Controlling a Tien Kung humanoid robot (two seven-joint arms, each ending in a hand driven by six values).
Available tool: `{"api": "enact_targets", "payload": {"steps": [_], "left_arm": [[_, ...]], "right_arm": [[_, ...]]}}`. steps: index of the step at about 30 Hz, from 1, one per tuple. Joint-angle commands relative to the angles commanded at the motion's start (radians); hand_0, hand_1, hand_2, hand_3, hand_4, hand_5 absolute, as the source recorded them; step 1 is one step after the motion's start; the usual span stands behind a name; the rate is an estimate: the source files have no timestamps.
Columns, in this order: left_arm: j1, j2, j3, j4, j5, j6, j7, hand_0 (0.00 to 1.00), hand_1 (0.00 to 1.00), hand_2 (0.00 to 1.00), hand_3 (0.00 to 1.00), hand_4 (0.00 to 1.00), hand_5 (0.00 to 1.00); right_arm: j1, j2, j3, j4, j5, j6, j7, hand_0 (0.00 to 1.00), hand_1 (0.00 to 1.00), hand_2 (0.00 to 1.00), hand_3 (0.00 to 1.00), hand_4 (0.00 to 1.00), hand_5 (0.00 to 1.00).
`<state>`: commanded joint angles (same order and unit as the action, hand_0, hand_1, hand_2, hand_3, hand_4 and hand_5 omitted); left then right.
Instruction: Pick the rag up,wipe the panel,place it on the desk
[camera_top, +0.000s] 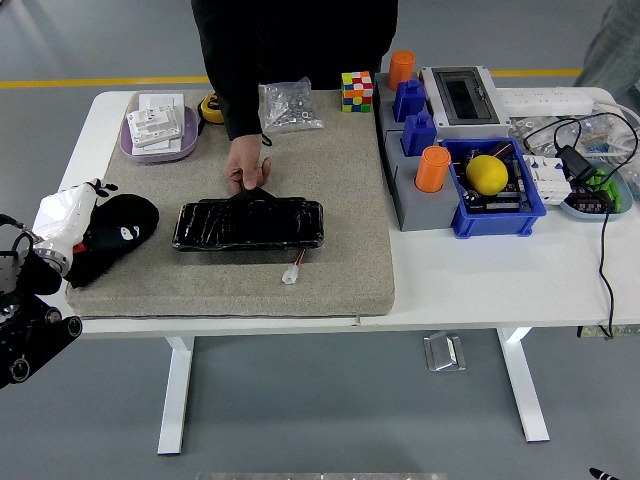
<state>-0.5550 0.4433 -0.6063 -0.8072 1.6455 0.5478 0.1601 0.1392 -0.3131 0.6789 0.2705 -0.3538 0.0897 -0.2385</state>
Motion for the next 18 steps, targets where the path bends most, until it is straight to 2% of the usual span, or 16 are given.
{"api": "enact_targets", "payload": {"steps": [4,5,10,11,13,18], "left_arm": [[0.001,0.005,-0.006,-0.007,0.001,-0.009,0.001,0.430,0.645,0.767,0.790,0.998,0.766],[0.001,0.008,-0.006,-0.008,0.000,-0.011,0.001,0.432,0.650,0.774,0.797,0.998,0.903],[0.004,0.020,-0.015,-0.019,-0.010,-0.018,0.000,0.432,0.650,0.774,0.797,0.998,0.903],[0.006,0.023,-0.019,-0.025,-0.011,-0.019,-0.001,0.432,0.656,0.773,0.801,0.998,0.951],[0.010,0.027,-0.026,-0.035,-0.010,-0.020,-0.001,0.432,0.656,0.773,0.801,0.998,0.951],[0.034,0.059,-0.074,-0.120,0.015,-0.026,0.024,0.433,0.653,0.768,0.794,0.998,0.972]], "right_arm": [[-0.002,0.001,0.000,-0.001,-0.002,0.000,0.000,0.777,0.640,0.714,0.636,0.998,0.563],[-0.002,0.001,0.001,-0.001,-0.002,0.000,0.000,0.778,0.640,0.714,0.636,0.998,0.561],[-0.004,0.001,0.001,-0.002,-0.002,0.000,0.000,0.778,0.640,0.714,0.636,0.998,0.561],[-0.004,0.000,0.000,-0.003,-0.002,-0.001,0.000,0.778,0.640,0.714,0.635,0.998,0.561],[-0.005,0.001,-0.001,-0.004,-0.001,-0.001,0.000,0.778,0.640,0.714,0.635,0.998,0.561],[-0.005,0.000,-0.004,-0.004,-0.001,-0.002,-0.001,0.779,0.639,0.714,0.636,0.998,0.560]]}}
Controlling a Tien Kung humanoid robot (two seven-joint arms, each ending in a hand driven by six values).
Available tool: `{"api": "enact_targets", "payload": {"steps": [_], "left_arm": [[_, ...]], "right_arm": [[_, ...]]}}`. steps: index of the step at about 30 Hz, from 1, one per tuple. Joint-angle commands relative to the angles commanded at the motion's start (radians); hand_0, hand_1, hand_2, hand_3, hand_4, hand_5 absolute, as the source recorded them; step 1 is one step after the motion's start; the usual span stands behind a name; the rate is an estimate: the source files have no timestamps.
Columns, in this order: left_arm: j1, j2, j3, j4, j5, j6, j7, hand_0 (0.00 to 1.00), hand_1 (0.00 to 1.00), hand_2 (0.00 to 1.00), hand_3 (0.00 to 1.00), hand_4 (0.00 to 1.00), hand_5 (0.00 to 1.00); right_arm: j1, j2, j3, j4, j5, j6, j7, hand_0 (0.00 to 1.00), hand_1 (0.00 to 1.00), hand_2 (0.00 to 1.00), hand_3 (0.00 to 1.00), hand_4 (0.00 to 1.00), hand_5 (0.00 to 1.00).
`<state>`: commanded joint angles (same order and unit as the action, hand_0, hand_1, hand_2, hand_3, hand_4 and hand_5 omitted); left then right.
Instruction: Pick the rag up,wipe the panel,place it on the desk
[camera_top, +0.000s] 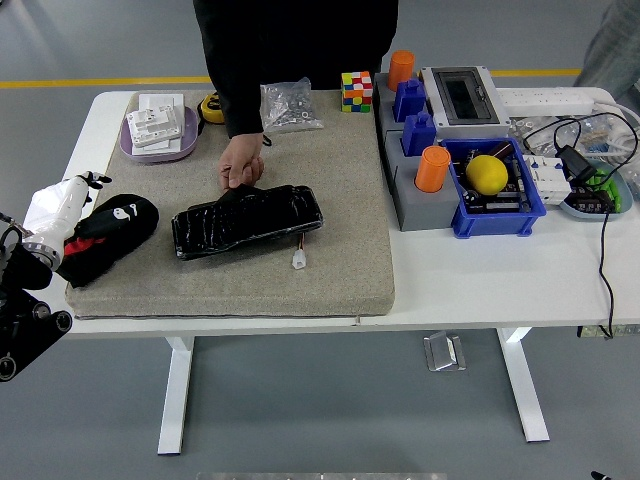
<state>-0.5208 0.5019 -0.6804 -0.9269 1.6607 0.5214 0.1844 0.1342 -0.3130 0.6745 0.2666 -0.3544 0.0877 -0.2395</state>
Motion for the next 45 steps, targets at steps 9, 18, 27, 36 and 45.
{"api": "enact_targets", "payload": {"steps": [9,18,27,36,45], "left_arm": [[0.032,0.094,-0.070,-0.227,0.047,-0.031,0.088,0.433,0.654,0.767,0.797,0.998,0.966],[0.049,0.172,-0.143,-0.403,0.028,-0.072,0.169,0.431,0.657,0.766,0.800,0.998,0.941],[0.105,0.204,-0.277,-0.539,0.013,-0.118,0.244,0.430,0.656,0.766,0.799,0.998,0.895],[0.190,0.191,-0.419,-0.598,-0.170,-0.043,0.133,0.432,0.648,0.753,0.786,0.998,0.721],[0.082,0.354,-0.235,-0.696,-0.490,-0.084,0.051,0.466,0.667,0.765,0.794,0.989,0.664]], "right_arm": [[0.003,-0.002,-0.003,0.000,-0.002,-0.002,-0.001,0.778,0.639,0.714,0.635,0.998,0.560],[0.011,-0.001,-0.012,0.000,-0.005,-0.004,-0.003,0.780,0.639,0.714,0.635,0.998,0.559],[0.022,0.007,-0.022,0.003,-0.006,-0.013,-0.005,0.780,0.639,0.715,0.635,0.998,0.558],[0.023,0.010,-0.025,0.011,-0.003,-0.018,-0.007,0.781,0.639,0.715,0.633,0.998,0.557],[0.042,-0.002,-0.069,0.020,0.029,-0.024,-0.007,0.781,0.641,0.715,0.633,0.998,0.556]]}}
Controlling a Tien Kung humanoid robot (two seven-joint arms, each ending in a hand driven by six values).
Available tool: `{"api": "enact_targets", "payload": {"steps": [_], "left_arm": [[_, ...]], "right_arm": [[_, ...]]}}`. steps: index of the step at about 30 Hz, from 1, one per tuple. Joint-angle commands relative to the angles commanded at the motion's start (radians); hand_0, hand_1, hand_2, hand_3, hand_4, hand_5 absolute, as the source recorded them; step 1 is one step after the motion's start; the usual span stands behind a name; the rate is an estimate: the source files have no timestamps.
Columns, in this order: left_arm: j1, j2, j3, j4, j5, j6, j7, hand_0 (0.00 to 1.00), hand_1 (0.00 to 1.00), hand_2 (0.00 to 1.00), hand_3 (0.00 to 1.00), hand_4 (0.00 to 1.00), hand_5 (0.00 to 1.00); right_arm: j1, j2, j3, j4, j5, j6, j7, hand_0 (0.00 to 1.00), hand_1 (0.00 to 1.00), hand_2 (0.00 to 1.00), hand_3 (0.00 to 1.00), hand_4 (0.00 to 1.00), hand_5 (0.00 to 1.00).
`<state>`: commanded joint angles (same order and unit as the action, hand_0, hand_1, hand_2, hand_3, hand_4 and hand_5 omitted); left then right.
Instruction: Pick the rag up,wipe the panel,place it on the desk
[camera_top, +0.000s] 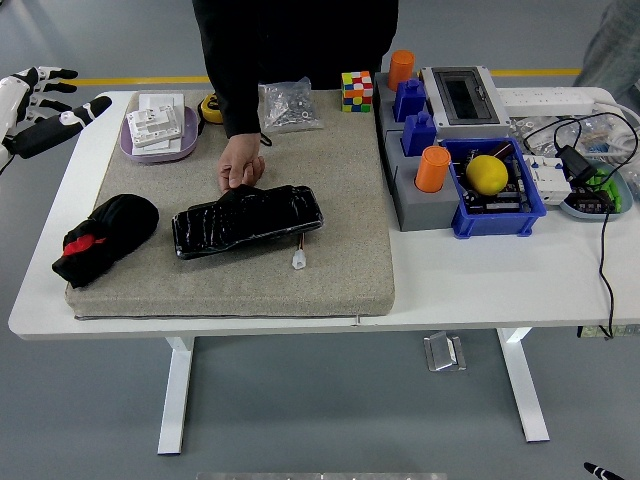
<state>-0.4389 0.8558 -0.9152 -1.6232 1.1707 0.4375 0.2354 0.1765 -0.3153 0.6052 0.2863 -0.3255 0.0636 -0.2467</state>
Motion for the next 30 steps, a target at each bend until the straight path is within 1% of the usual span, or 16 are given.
{"api": "enact_targets", "payload": {"steps": [1,2,4,7,8,9,10,11,12,13,15,18,20,23,26,30], "left_arm": [[-0.010,0.013,0.019,-0.005,-0.046,-0.003,-0.006,0.466,0.667,0.765,0.794,0.989,0.664],[-0.026,0.033,0.044,-0.010,-0.091,-0.007,-0.016,0.524,0.696,0.770,0.801,0.964,0.630],[-0.053,0.066,0.083,-0.016,-0.169,-0.009,-0.027,0.524,0.696,0.770,0.801,0.964,0.630],[-0.096,0.114,0.122,-0.017,-0.285,-0.019,-0.026,0.524,0.696,0.770,0.801,0.964,0.630],[-0.109,0.132,0.129,-0.016,-0.293,-0.025,-0.022,0.541,0.703,0.770,0.800,0.958,0.611],[-0.118,0.145,0.130,-0.016,-0.282,-0.028,-0.017,0.541,0.703,0.770,0.800,0.958,0.611],[-0.127,0.158,0.126,-0.016,-0.253,-0.031,-0.009,0.541,0.703,0.770,0.800,0.958,0.611],[-0.133,0.168,0.117,-0.014,-0.220,-0.037,-0.007,0.541,0.703,0.770,0.800,0.958,0.611],[-0.135,0.172,0.110,-0.012,-0.205,-0.042,-0.006,0.541,0.703,0.770,0.800,0.958,0.611],[-0.133,0.173,0.095,-0.009,-0.186,-0.046,-0.002,0.541,0.703,0.770,0.800,0.958,0.611],[-0.121,0.165,0.057,-0.002,-0.149,-0.058,0.003,0.543,0.696,0.763,0.790,0.947,0.597],[-0.096,0.141,-0.009,0.002,-0.095,-0.067,0.003,0.543,0.696,0.763,0.790,0.947,0.597],[-0.084,0.128,-0.035,0.003,-0.078,-0.068,-0.007,0.546,0.692,0.762,0.786,0.939,0.586],[-0.073,0.110,-0.058,0.004,-0.032,-0.080,-0.011,0.546,0.692,0.762,0.786,0.939,0.586],[-0.069,0.105,-0.062,0.003,0.005,-0.091,-0.004,0.546,0.693,0.760,0.784,0.934,0.578],[-0.056,0.098,-0.086,-0.003,0.064,-0.091,-0.015,0.546,0.693,0.760,0.784,0.934,0.578]], "right_arm": [[0.003,0.000,-0.002,0.001,0.002,-0.001,0.000,0.781,0.641,0.715,0.633,0.998,0.556],[0.007,-0.002,-0.003,0.002,0.003,-0.002,0.000,0.781,0.640,0.715,0.632,0.998,0.555],[0.011,-0.004,-0.004,0.003,0.005,-0.003,0.001,0.781,0.640,0.715,0.632,0.998,0.555],[0.014,-0.006,-0.009,0.002,0.009,-0.002,0.000,0.781,0.640,0.715,0.632,0.998,0.555],[0.015,-0.007,-0.011,0.002,0.010,-0.001,-0.001,0.782,0.641,0.715,0.633,0.998,0.555],[0.016,-0.007,-0.012,0.002,0.011,-0.002,-0.001,0.782,0.641,0.715,0.633,0.998,0.555],[0.016,-0.007,-0.013,0.002,0.011,-0.002,-0.001,0.782,0.641,0.715,0.633,0.998,0.555],[0.017,-0.007,-0.012,0.002,0.011,-0.002,-0.001,0.782,0.641,0.715,0.633,0.998,0.555],[0.017,-0.007,-0.012,0.002,0.011,-0.002,-0.001,0.782,0.641,0.715,0.633,0.998,0.555],[0.018,-0.006,-0.013,0.002,0.010,-0.003,-0.001,0.782,0.641,0.715,0.633,0.998,0.555],[0.020,-0.004,-0.013,0.003,0.011,-0.004,0.000,0.781,0.640,0.715,0.631,0.998,0.555],[0.023,-0.001,-0.014,0.004,0.010,-0.006,0.001,0.781,0.640,0.715,0.631,0.998,0.555],[0.024,0.000,-0.014,0.004,0.010,-0.006,0.001,0.781,0.640,0.715,0.632,0.998,0.555],[0.025,0.002,-0.015,0.005,0.010,-0.007,0.002,0.781,0.640,0.715,0.632,0.998,0.555],[0.024,0.002,-0.015,0.005,0.010,-0.007,0.002,0.781,0.641,0.715,0.631,0.998,0.554],[0.019,0.001,-0.013,0.004,0.011,-0.005,0.001,0.781,0.641,0.715,0.631,0.998,0.554]]}}
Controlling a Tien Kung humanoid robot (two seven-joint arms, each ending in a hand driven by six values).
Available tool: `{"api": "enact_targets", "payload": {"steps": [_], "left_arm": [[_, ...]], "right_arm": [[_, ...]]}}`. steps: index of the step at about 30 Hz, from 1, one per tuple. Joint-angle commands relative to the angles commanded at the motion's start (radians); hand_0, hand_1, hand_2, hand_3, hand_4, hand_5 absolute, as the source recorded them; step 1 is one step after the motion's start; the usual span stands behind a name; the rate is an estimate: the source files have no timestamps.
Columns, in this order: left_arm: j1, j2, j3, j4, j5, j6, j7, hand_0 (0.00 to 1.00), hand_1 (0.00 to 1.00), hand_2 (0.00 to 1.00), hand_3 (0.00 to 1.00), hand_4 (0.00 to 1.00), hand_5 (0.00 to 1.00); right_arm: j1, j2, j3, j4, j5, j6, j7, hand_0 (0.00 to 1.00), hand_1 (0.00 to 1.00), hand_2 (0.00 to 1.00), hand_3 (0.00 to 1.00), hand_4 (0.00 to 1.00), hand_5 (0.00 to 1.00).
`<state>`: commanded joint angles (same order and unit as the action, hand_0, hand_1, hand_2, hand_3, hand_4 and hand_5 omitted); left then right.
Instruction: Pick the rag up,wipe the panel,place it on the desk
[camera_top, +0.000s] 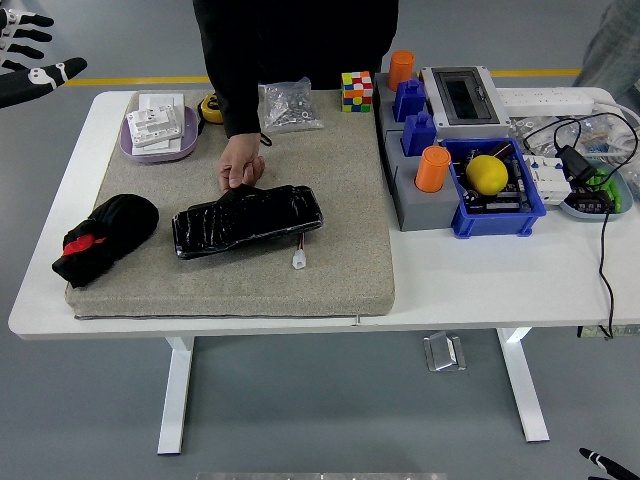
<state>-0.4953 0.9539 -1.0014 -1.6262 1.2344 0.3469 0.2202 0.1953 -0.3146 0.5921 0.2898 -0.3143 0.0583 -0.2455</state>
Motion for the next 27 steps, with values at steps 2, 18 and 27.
{"api": "enact_targets", "payload": {"steps": [2,18,27], "left_arm": [[0.007,-0.003,-0.008,-0.002,0.004,-0.001,0.000,0.548,0.698,0.758,0.782,0.929,0.573],[0.079,-0.052,-0.074,0.005,0.038,-0.013,-0.003,0.546,0.702,0.758,0.780,0.924,0.567],[0.081,-0.052,-0.084,-0.005,0.053,-0.013,-0.003,0.562,0.709,0.760,0.782,0.914,0.556]], "right_arm": [[-0.002,-0.001,0.001,-0.001,0.000,0.001,0.000,0.782,0.641,0.715,0.632,0.998,0.554],[-0.015,0.004,0.012,-0.001,-0.006,0.005,0.003,0.782,0.642,0.716,0.632,0.998,0.554],[-0.022,0.005,0.019,-0.002,-0.007,0.010,0.003,0.781,0.641,0.716,0.632,0.998,0.555]]}}
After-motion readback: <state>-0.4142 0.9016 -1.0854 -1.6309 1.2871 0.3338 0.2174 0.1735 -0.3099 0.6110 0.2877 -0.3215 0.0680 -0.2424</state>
